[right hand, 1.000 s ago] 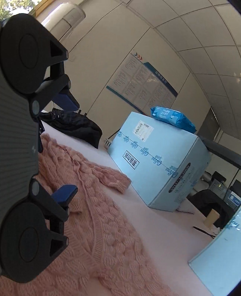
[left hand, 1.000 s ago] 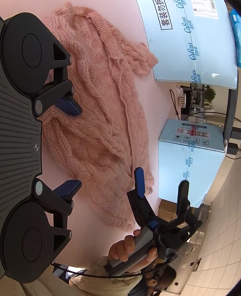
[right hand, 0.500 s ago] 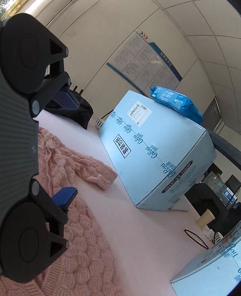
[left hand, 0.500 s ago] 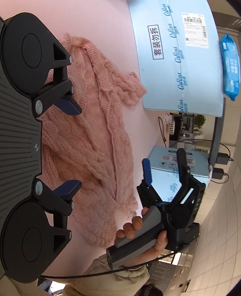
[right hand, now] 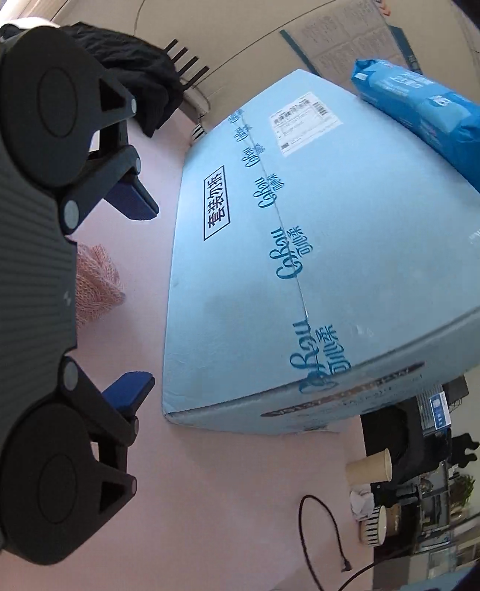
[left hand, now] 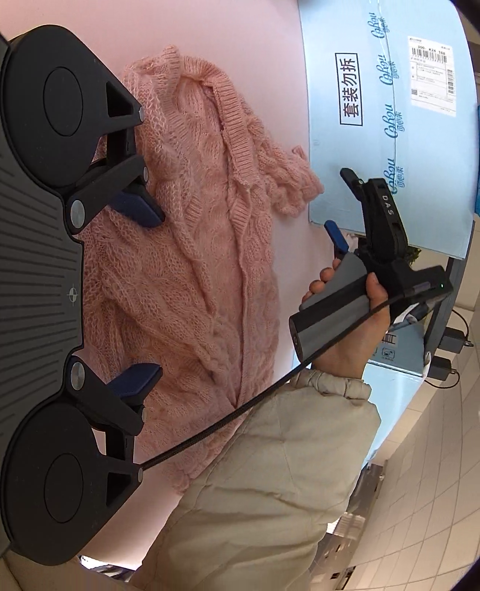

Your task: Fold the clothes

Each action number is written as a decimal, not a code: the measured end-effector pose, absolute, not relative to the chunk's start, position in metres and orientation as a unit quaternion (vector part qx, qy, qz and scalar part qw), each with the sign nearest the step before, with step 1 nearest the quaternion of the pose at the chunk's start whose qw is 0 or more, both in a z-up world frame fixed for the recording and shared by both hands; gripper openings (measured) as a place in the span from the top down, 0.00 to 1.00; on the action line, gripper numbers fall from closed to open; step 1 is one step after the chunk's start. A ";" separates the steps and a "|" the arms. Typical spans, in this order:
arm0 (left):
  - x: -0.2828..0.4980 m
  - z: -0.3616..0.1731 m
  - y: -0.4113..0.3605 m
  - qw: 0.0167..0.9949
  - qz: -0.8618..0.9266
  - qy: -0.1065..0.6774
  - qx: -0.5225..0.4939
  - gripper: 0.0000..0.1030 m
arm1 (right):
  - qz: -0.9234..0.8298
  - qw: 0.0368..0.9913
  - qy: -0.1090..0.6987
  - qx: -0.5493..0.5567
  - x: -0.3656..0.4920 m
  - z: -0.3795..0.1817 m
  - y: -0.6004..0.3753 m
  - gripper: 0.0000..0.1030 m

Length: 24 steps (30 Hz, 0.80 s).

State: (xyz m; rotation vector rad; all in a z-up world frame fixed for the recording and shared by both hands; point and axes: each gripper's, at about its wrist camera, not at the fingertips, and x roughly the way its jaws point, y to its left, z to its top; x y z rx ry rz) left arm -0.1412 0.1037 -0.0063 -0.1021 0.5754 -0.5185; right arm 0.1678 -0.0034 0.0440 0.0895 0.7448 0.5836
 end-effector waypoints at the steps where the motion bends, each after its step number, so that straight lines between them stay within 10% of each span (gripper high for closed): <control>1: -0.141 -0.006 0.104 0.924 -0.254 0.280 -0.052 0.17 | 0.277 0.888 0.368 0.001 0.171 0.042 0.010 0.20; 6: -0.140 -0.007 0.104 0.923 -0.258 0.280 -0.053 0.16 | 0.286 0.855 0.429 -0.060 0.179 0.027 0.040 0.87; 15: -0.140 -0.007 0.106 0.922 -0.262 0.279 -0.058 0.14 | 0.129 0.964 0.150 -0.177 0.101 0.060 0.039 0.86; 19: -0.140 -0.007 0.106 0.922 -0.263 0.278 -0.059 0.14 | 0.196 0.929 0.180 -0.257 0.093 0.039 0.074 0.55; 24: -0.141 -0.008 0.109 0.921 -0.268 0.276 -0.070 0.12 | 0.310 0.921 0.228 -0.060 0.109 0.048 0.057 0.34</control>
